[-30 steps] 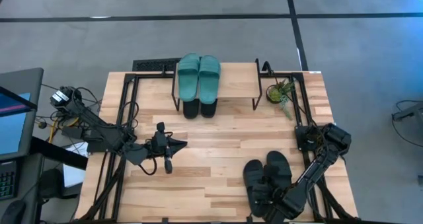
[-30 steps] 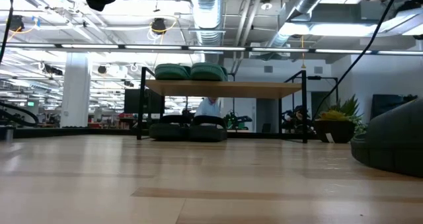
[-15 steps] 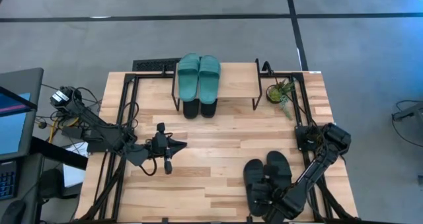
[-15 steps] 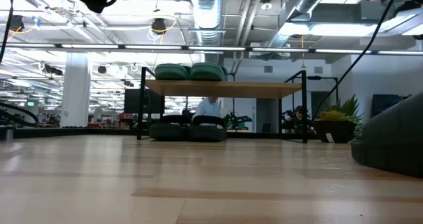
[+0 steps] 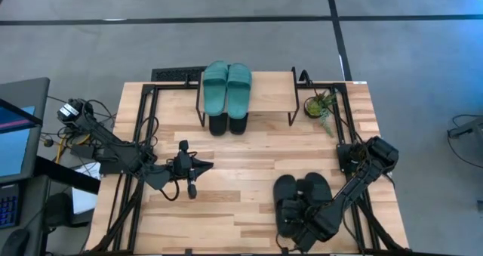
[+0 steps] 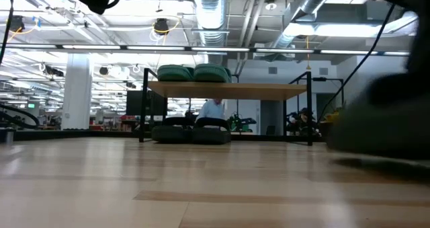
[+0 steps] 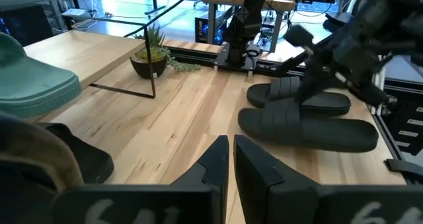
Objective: Pick and place slides into the shelf
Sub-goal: Put the right black slide under the shelf
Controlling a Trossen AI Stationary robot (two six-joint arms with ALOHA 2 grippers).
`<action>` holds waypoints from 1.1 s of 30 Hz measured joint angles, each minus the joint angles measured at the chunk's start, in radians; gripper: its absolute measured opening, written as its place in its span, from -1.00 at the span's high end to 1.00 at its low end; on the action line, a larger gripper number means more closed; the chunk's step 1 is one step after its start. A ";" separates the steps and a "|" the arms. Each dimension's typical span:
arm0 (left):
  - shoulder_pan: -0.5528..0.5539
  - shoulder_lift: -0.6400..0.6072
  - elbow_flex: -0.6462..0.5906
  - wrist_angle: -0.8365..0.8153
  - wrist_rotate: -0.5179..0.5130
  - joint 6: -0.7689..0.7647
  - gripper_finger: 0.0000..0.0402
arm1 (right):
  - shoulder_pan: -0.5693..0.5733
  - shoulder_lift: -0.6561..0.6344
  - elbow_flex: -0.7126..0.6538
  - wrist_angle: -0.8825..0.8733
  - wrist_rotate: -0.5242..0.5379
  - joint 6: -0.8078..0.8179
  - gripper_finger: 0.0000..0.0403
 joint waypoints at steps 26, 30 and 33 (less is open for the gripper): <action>0.000 0.000 0.000 -0.006 0.000 -0.012 0.93 | -0.171 -0.082 -0.016 -0.075 0.184 -0.158 1.00; 0.000 0.000 0.000 -0.006 0.000 -0.012 0.93 | -0.218 -0.082 -0.035 -0.043 0.209 -0.161 1.00; 0.000 0.000 0.000 -0.006 0.000 -0.017 0.93 | -0.247 -0.082 -0.044 -0.002 0.224 -0.202 1.00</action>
